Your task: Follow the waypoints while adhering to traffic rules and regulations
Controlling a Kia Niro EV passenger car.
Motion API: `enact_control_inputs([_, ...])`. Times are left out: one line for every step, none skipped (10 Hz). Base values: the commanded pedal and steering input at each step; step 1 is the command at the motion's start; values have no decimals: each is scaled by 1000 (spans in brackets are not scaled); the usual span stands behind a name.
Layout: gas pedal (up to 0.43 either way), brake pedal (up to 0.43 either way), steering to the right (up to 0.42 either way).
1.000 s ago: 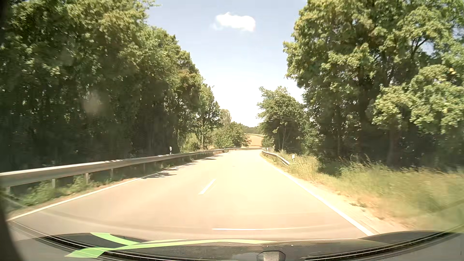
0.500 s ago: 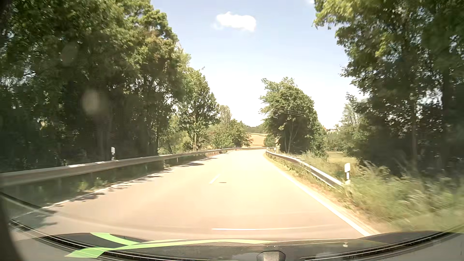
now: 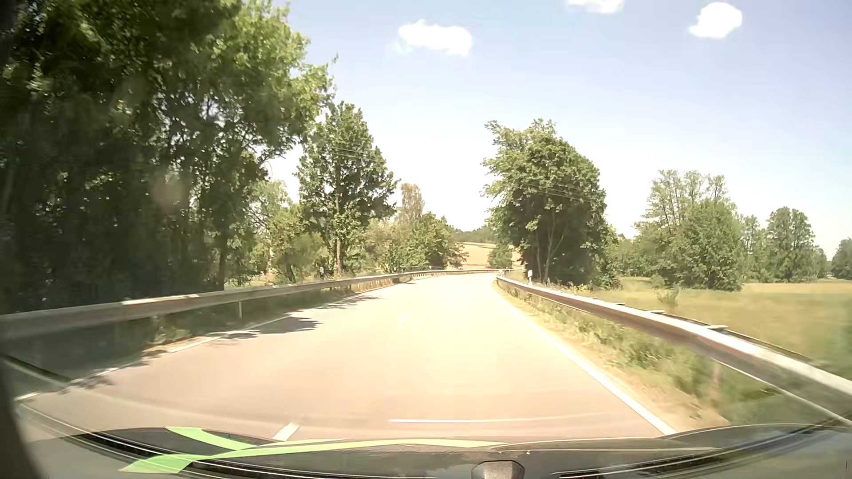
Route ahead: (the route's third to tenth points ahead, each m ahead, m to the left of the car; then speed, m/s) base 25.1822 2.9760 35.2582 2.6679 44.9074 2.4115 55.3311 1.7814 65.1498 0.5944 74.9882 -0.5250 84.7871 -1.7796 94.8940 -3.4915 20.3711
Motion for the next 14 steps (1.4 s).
enact_control_inputs([378, 0, -5])
enact_control_inputs([350, 0, -5])
enact_control_inputs([311, 0, -4])
enact_control_inputs([311, 0, -3])
enact_control_inputs([287, 0, -3])
enact_control_inputs([260, 0, -1])
enact_control_inputs([260, 0, 1])
enact_control_inputs([260, 0, 4])
enact_control_inputs([260, 0, 4])
enact_control_inputs([260, 0, 5])
enact_control_inputs([248, 0, 4])
enact_control_inputs([240, 0, 5])
enact_control_inputs([220, 0, 8])
enact_control_inputs([220, 0, 10])
